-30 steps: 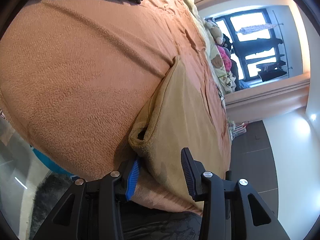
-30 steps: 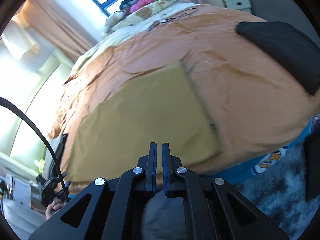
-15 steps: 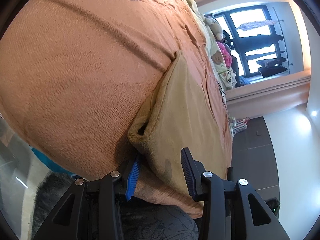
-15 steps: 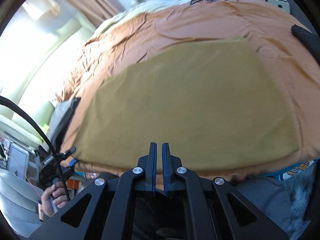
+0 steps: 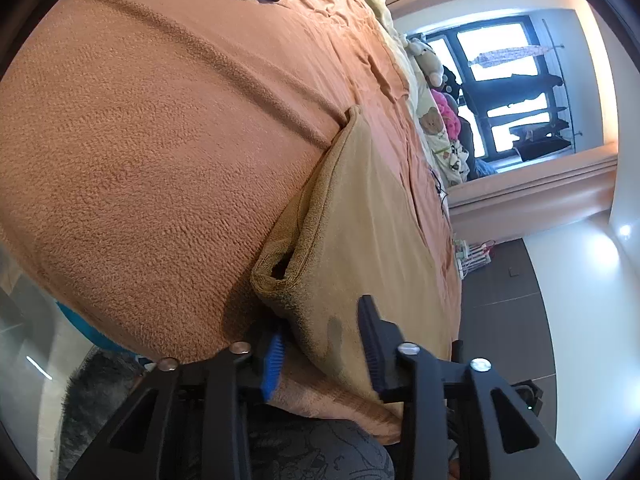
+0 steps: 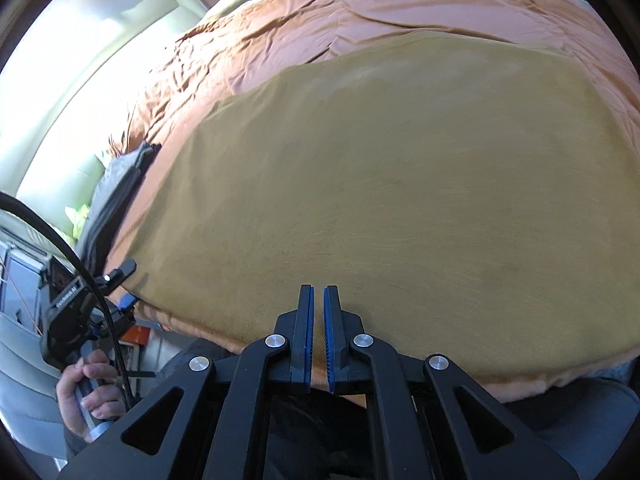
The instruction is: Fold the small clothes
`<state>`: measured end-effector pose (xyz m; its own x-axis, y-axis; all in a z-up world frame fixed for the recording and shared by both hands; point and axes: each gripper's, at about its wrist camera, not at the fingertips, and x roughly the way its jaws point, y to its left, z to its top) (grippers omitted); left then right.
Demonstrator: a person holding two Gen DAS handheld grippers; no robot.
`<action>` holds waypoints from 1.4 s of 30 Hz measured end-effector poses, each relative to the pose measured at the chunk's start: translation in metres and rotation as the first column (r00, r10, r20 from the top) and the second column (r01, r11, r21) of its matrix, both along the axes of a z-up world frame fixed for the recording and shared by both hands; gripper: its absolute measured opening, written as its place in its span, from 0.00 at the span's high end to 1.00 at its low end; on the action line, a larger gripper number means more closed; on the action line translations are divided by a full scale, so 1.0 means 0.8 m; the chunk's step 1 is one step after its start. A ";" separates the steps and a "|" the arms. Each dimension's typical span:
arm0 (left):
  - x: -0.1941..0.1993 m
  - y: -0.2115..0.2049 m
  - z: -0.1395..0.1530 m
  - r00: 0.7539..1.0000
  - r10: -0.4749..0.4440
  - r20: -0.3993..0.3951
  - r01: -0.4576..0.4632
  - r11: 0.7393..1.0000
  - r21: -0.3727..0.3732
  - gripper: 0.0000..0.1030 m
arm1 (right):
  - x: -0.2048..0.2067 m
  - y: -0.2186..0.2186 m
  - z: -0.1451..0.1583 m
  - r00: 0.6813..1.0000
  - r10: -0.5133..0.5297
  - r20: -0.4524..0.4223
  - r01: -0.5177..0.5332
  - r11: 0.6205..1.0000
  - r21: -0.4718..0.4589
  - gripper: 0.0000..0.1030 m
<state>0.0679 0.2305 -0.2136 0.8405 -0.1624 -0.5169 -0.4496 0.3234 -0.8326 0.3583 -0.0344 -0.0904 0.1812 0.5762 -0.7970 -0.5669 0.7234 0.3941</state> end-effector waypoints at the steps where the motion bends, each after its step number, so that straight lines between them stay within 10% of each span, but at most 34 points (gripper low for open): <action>1: 0.000 0.000 0.000 1.000 0.001 -0.002 0.000 1.000 0.002 0.76 | 0.001 0.003 -0.003 1.000 0.004 0.000 -0.004 1.000 -0.003 0.98; 6: -0.005 0.002 0.002 1.000 0.008 0.026 -0.008 1.000 -0.014 0.90 | -0.002 0.006 -0.019 0.999 0.025 -0.021 -0.026 0.999 -0.034 0.98; 42: 0.002 0.024 0.010 0.998 0.067 0.011 -0.066 0.995 -0.080 0.95 | 0.110 0.107 -0.029 0.999 -0.023 -0.022 0.022 0.997 -0.067 0.98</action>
<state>0.0697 0.2499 -0.2055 0.8579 -0.1459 -0.4927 -0.4560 0.2257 -0.8609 0.4464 0.0509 -0.1134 0.1747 0.5173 -0.8378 -0.5417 0.7610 0.3569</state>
